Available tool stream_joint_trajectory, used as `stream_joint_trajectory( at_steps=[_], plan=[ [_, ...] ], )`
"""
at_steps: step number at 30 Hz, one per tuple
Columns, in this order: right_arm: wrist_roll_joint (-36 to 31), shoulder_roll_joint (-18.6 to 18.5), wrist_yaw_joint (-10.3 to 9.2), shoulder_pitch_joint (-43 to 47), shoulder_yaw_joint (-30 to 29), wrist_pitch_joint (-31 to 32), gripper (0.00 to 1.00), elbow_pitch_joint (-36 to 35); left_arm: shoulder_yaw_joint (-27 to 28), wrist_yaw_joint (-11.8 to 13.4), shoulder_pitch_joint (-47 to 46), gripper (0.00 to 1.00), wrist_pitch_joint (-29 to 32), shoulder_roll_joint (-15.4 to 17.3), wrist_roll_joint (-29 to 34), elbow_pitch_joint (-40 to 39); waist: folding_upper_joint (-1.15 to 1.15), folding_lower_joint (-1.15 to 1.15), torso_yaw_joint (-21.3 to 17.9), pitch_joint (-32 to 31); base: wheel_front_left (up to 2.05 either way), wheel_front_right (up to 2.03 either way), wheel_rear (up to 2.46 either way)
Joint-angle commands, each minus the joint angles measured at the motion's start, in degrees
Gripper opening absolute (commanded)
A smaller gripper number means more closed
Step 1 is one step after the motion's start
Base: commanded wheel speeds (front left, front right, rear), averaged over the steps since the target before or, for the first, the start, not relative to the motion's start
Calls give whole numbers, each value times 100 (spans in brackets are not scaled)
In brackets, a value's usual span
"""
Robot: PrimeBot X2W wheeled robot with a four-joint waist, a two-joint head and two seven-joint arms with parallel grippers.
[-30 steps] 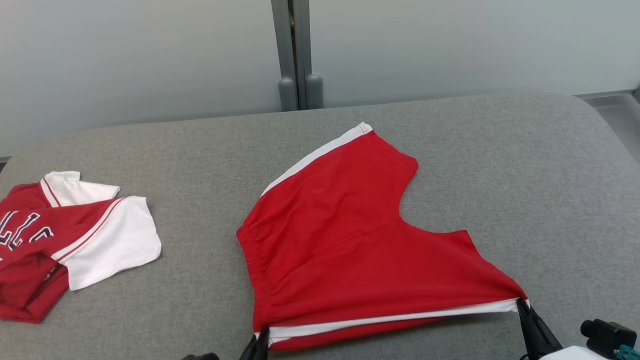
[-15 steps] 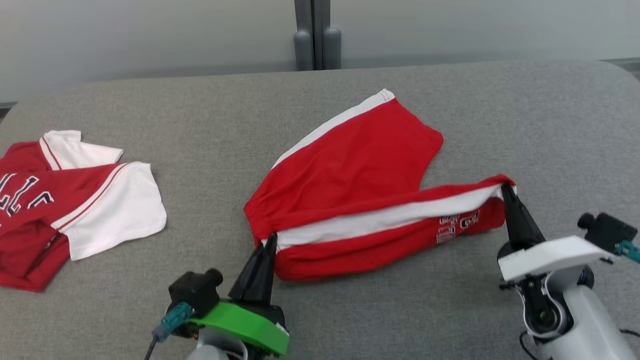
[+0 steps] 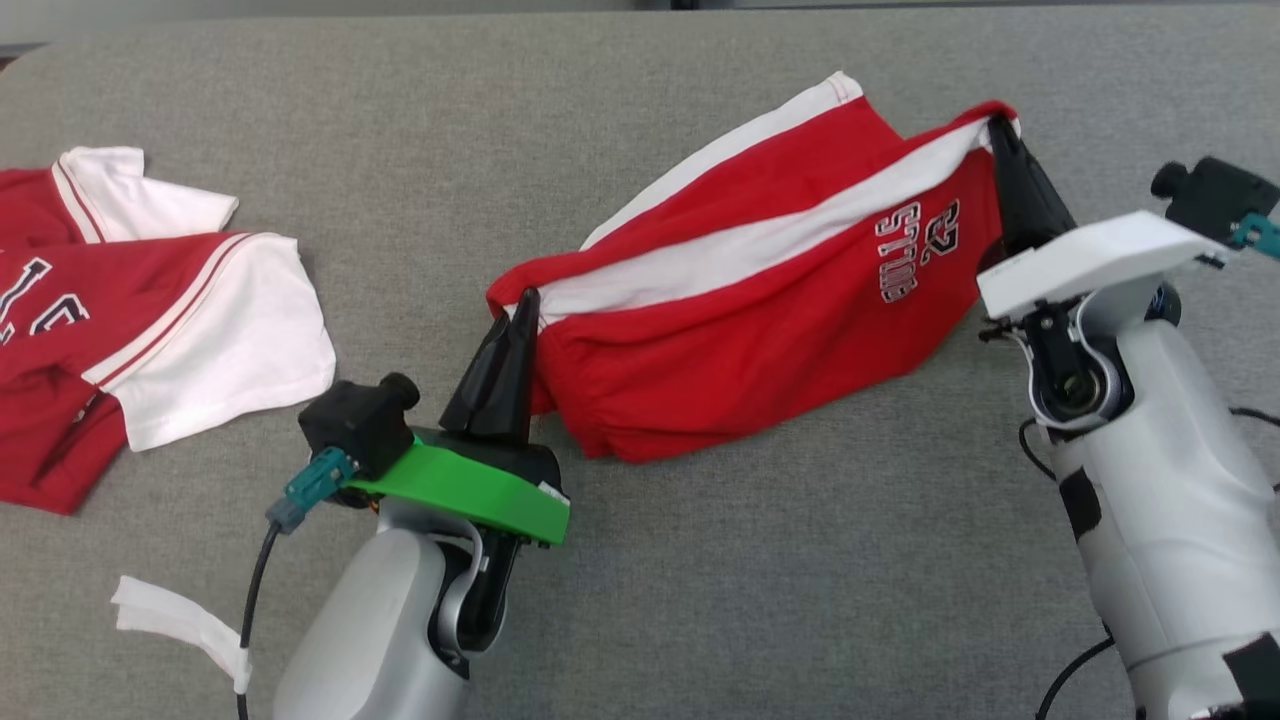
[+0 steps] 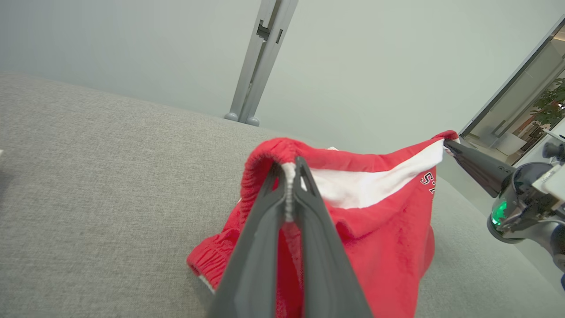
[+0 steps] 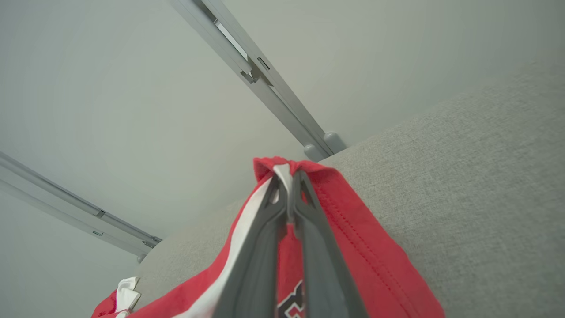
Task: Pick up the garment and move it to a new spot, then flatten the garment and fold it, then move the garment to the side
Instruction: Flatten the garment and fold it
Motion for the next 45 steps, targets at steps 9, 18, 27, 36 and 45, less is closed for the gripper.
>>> stream_joint_trajectory(
  at_steps=[9, 18, 27, 36, 45],
  plan=[
    [-619, -84, -6, -1350, 337, -264, 0, 1180, -149, 18, -497, 0, -2, -10, -327, 250, 0, 0, 406, 688, 0, 0, 0],
    [-1193, -97, -6, -2229, 473, -745, 42, 2405, -168, 18, -602, 31, -2, -6, -610, 303, 0, 0, 560, 848, 0, 0, 0],
    [-2116, -376, -6, -2208, 682, -953, 100, 2826, 154, 18, -312, 100, -1, -7, -457, 418, 0, 0, 552, 758, 0, 0, 0],
    [-3276, -698, -7, -1655, 525, -958, 100, 2920, 428, 18, 86, 100, -1, -7, -241, 314, 0, 0, 586, 630, 0, 0, 0],
    [-3478, -559, -7, -1488, 330, -861, 100, 3599, 508, 18, 205, 100, -1, -7, -111, 249, 0, 0, 666, 634, 0, 0, 0]
  ],
)
